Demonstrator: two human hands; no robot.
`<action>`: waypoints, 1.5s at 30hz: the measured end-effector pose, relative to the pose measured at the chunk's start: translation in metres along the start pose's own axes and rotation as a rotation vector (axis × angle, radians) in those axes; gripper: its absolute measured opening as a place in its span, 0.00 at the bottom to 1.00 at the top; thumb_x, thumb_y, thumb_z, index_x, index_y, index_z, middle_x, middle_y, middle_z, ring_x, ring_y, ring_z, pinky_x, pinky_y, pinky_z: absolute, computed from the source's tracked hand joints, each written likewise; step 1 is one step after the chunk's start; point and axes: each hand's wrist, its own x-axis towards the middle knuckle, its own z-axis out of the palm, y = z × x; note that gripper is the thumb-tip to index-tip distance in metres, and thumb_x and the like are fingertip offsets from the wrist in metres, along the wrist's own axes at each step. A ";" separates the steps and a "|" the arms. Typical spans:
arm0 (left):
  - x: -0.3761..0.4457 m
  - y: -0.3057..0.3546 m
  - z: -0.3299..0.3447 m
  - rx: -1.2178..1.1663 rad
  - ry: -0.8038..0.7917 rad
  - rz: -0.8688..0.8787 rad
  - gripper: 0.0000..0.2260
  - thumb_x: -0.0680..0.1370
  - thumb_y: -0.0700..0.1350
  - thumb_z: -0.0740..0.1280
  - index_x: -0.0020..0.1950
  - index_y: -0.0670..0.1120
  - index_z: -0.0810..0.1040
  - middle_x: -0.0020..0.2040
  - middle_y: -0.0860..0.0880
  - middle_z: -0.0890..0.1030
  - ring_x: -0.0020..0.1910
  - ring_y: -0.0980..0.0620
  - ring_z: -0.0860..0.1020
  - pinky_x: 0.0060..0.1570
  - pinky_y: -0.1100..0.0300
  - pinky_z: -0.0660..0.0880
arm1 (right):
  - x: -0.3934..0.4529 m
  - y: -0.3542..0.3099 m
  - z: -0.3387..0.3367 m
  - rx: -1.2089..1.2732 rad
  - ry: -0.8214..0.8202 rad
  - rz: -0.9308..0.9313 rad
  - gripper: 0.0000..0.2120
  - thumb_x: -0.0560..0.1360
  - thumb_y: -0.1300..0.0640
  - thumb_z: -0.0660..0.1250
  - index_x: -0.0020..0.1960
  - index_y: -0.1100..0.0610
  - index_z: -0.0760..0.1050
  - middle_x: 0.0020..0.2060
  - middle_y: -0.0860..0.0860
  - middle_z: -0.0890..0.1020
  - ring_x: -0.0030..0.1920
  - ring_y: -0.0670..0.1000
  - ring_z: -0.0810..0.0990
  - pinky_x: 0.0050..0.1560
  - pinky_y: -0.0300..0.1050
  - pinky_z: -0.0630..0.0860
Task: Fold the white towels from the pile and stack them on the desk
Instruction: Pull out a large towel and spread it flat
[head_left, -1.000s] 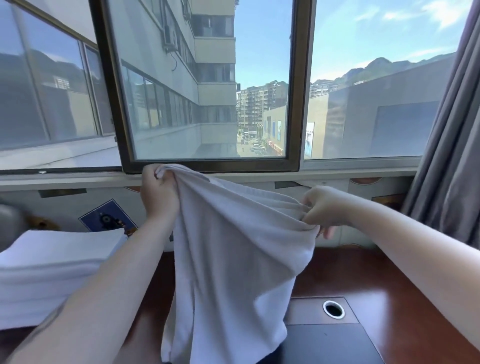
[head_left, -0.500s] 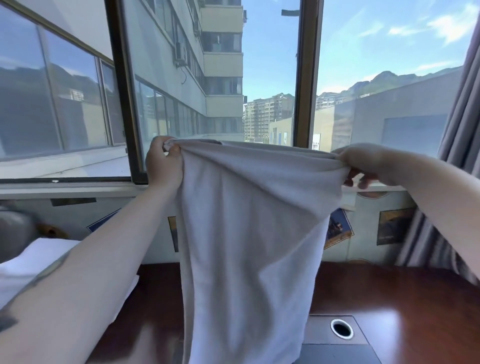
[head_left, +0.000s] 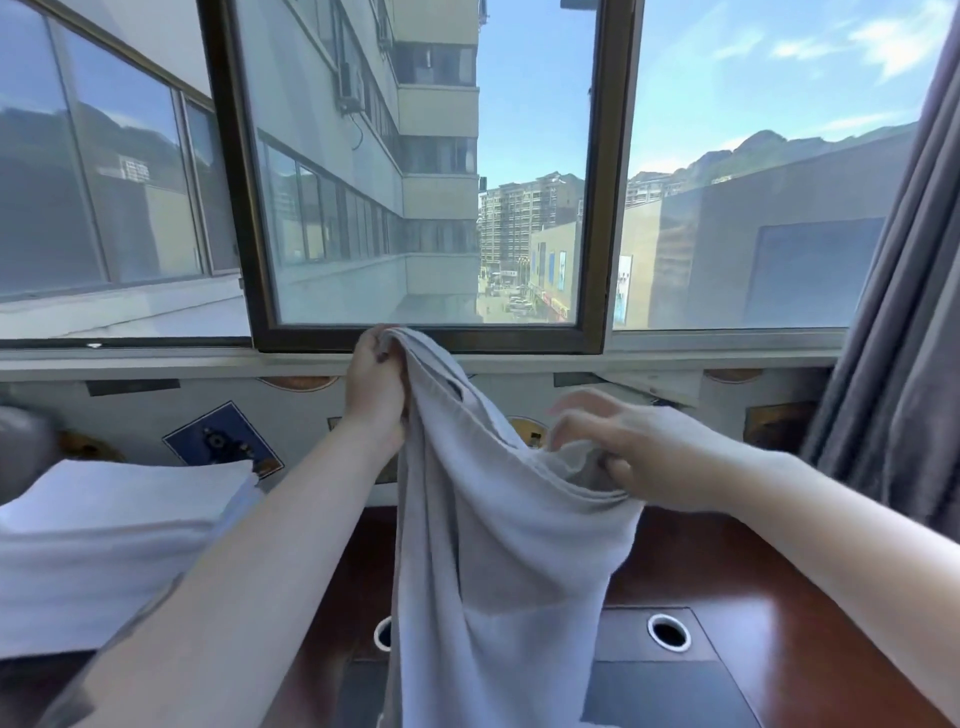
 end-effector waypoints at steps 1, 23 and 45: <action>-0.003 -0.003 0.000 0.005 -0.021 -0.018 0.12 0.83 0.38 0.57 0.45 0.50 0.75 0.39 0.51 0.80 0.39 0.53 0.79 0.40 0.59 0.77 | -0.003 -0.004 0.012 -0.057 -0.019 -0.054 0.22 0.71 0.62 0.61 0.58 0.39 0.66 0.67 0.40 0.64 0.48 0.48 0.76 0.35 0.43 0.68; -0.041 -0.024 -0.006 0.031 -0.067 0.039 0.12 0.83 0.37 0.56 0.46 0.49 0.74 0.35 0.52 0.79 0.32 0.56 0.78 0.33 0.63 0.74 | -0.010 -0.086 0.112 0.082 -0.301 0.148 0.25 0.70 0.65 0.62 0.63 0.45 0.70 0.72 0.50 0.56 0.68 0.55 0.63 0.48 0.48 0.72; 0.017 0.018 -0.069 0.675 -0.154 0.287 0.11 0.82 0.37 0.61 0.48 0.52 0.76 0.46 0.48 0.80 0.48 0.45 0.78 0.53 0.44 0.76 | -0.038 0.040 -0.015 -0.251 -0.156 0.130 0.18 0.79 0.37 0.53 0.57 0.48 0.71 0.52 0.43 0.74 0.52 0.49 0.78 0.51 0.45 0.73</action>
